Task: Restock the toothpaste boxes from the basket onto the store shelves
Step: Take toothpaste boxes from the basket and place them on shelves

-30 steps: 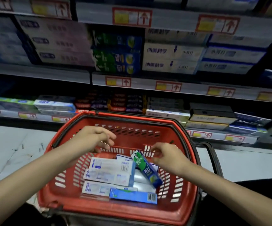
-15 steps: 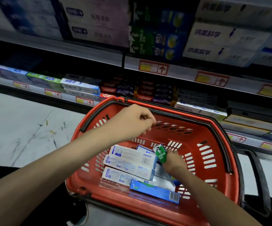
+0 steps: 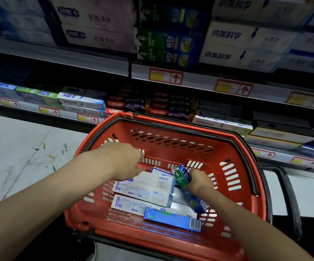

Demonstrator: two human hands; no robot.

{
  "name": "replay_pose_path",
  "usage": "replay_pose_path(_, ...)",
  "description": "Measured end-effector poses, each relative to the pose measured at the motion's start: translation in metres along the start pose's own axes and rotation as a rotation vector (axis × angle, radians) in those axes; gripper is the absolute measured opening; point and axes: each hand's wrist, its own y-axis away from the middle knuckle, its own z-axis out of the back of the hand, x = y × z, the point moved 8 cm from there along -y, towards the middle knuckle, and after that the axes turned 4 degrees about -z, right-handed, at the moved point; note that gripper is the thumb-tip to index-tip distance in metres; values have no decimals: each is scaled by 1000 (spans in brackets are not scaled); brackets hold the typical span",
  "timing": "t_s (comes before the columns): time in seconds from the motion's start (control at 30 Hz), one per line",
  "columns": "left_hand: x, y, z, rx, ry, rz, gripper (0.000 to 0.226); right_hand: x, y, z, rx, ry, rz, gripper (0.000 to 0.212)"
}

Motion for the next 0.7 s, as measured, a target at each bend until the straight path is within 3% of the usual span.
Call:
replay_pose_path(0.37,-11,-10,-19,73,17,-22,51,22,74,128,-172,-116,268,49)
replay_pose_path(0.6,-29,-18,-6,-20,95,-95,49,40,153,201,-216,-147,450,44)
replay_pose_path(0.7,-33,-22,12,-149,250,-180,35,41,167,215,-199,-205,459,45)
